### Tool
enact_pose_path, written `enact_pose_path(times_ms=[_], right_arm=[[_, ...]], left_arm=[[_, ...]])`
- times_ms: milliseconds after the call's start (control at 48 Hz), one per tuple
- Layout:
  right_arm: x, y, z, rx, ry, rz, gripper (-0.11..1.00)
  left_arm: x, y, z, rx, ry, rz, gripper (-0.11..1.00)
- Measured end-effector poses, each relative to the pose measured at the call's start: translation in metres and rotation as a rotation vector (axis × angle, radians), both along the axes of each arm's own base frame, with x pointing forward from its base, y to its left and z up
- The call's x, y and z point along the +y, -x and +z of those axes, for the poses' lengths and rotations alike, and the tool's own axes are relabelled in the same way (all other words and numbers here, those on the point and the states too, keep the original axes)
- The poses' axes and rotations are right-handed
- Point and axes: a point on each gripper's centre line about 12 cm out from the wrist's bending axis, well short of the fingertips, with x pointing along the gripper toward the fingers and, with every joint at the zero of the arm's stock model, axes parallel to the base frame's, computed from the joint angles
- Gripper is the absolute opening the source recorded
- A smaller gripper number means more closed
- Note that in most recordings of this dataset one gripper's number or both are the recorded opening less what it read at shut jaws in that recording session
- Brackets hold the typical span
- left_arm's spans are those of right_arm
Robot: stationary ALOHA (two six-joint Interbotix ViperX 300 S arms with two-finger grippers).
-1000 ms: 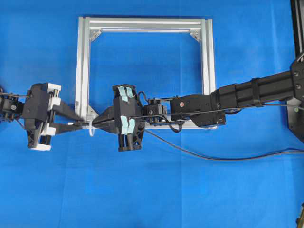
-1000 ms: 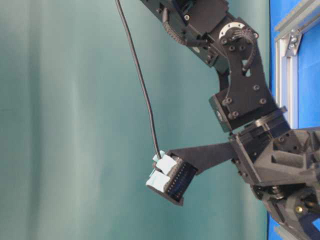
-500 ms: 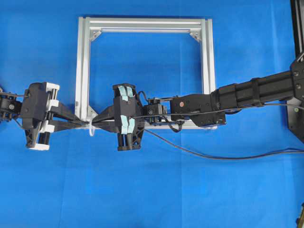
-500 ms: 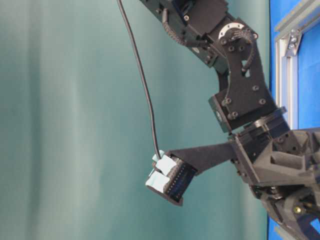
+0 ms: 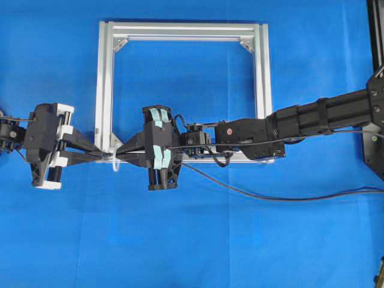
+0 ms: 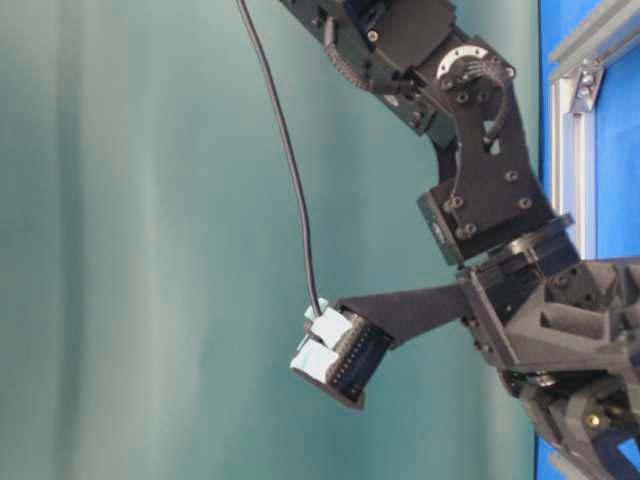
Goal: Insert the wire through the string loop located on the left side.
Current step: 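Open the right gripper and pull the cable leftward with the left gripper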
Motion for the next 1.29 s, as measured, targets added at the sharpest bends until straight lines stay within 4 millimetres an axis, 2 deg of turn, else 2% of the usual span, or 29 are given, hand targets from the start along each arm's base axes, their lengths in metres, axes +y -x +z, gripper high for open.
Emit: enact_pose_path(times_ms=[83, 250, 312, 625, 958, 1104, 1291], right_arm=[[0.001, 0.0, 0.0, 0.002, 0.0, 0.002, 0.31], [0.004, 0.002, -0.003, 0.025, 0.001, 0.008, 0.82], [0.007, 0.002, -0.004, 0.031, 0.002, 0.014, 0.92], [0.009, 0.006, -0.009, 0.051, 0.003, 0.018, 0.93], [0.011, 0.006, -0.009, 0.051, 0.002, 0.02, 0.93], [0.011, 0.006, -0.009, 0.051, 0.001, 0.021, 0.93], [0.011, 0.006, -0.009, 0.052, 0.001, 0.021, 0.93]], left_arm=[[0.0, 0.002, 0.0, 0.003, 0.0, -0.002, 0.06], [0.0, 0.002, 0.001, 0.009, 0.0, -0.001, 0.06], [0.0, 0.003, 0.002, 0.012, 0.0, -0.003, 0.06], [0.001, 0.013, 0.011, 0.044, 0.007, -0.006, 0.06], [0.004, 0.051, 0.032, 0.096, 0.035, -0.014, 0.06], [0.005, 0.065, 0.053, 0.018, 0.067, -0.016, 0.06], [0.006, 0.075, 0.068, -0.052, 0.083, -0.023, 0.06]])
